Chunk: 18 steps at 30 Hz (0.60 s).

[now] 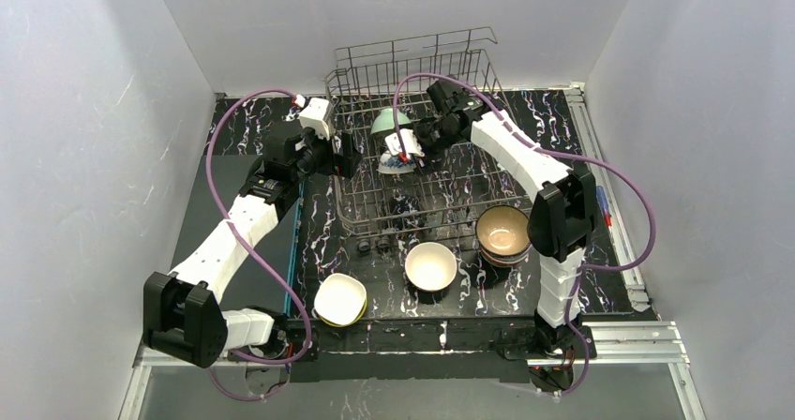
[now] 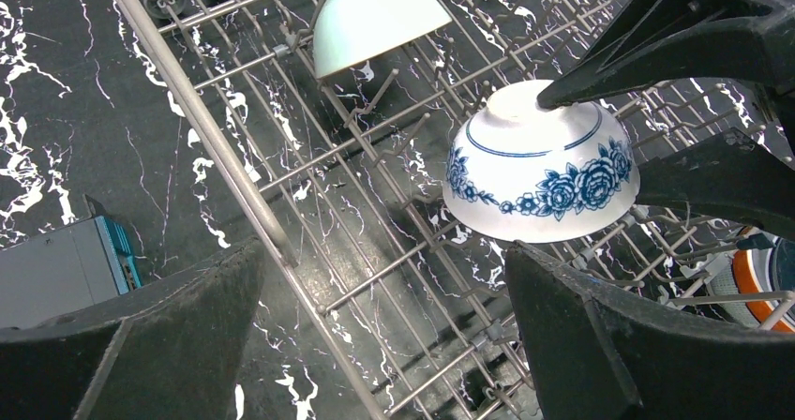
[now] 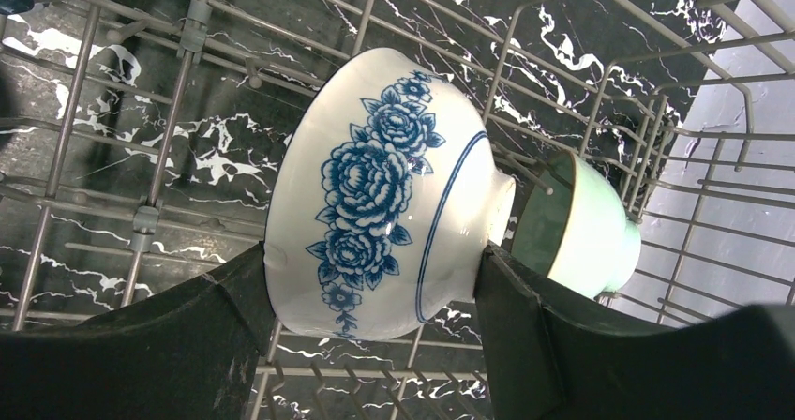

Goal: Load the bowls into the dish rack
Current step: Turn the bowl upside down on the dish rack.

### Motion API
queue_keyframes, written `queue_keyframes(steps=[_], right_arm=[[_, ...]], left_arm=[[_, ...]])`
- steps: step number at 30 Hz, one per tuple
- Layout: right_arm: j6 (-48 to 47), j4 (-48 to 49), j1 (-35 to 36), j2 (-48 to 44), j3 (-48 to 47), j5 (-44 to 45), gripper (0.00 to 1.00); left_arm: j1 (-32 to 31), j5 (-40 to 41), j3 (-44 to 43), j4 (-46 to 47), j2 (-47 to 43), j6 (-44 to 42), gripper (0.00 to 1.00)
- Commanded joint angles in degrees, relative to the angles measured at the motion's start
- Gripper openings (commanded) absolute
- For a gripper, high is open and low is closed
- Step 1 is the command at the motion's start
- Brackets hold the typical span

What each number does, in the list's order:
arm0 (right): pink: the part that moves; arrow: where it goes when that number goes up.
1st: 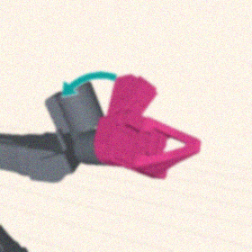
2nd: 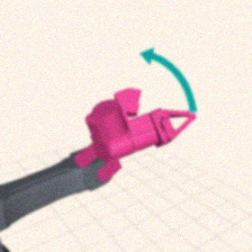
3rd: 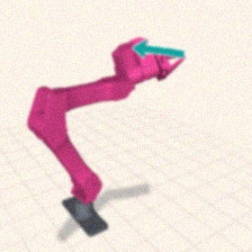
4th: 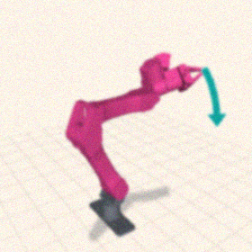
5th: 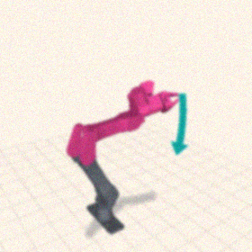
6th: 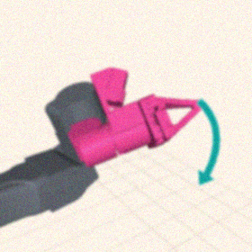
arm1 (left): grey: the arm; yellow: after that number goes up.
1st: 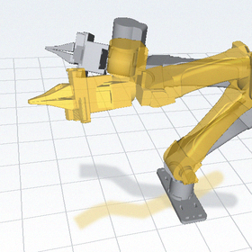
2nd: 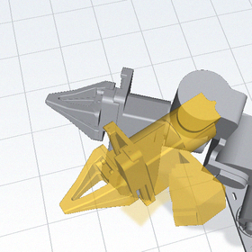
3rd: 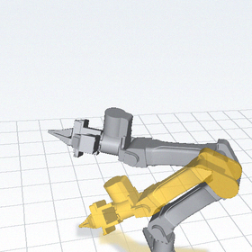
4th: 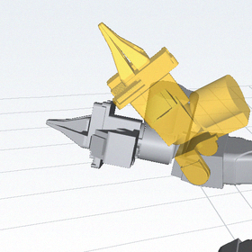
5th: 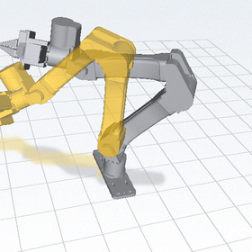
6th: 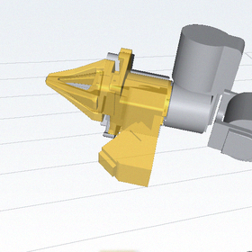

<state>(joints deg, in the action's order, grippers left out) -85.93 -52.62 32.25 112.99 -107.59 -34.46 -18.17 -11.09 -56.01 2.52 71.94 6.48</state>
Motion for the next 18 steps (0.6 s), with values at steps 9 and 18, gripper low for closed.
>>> queue_keyframes(steps=[9, 18], right_arm=[[1.5, 11.5, 0.5, -7.5, 2.3, 1.3, 0.01], [1.7, 11.3, 0.5, -4.3, -1.3, 2.0, 0.01]], left_arm=[[0.3, -1.2, -2.2, 0.2, 0.4, -0.1, 0.98], [0.3, -1.2, -2.3, 0.1, 0.6, -0.2, 0.98]])
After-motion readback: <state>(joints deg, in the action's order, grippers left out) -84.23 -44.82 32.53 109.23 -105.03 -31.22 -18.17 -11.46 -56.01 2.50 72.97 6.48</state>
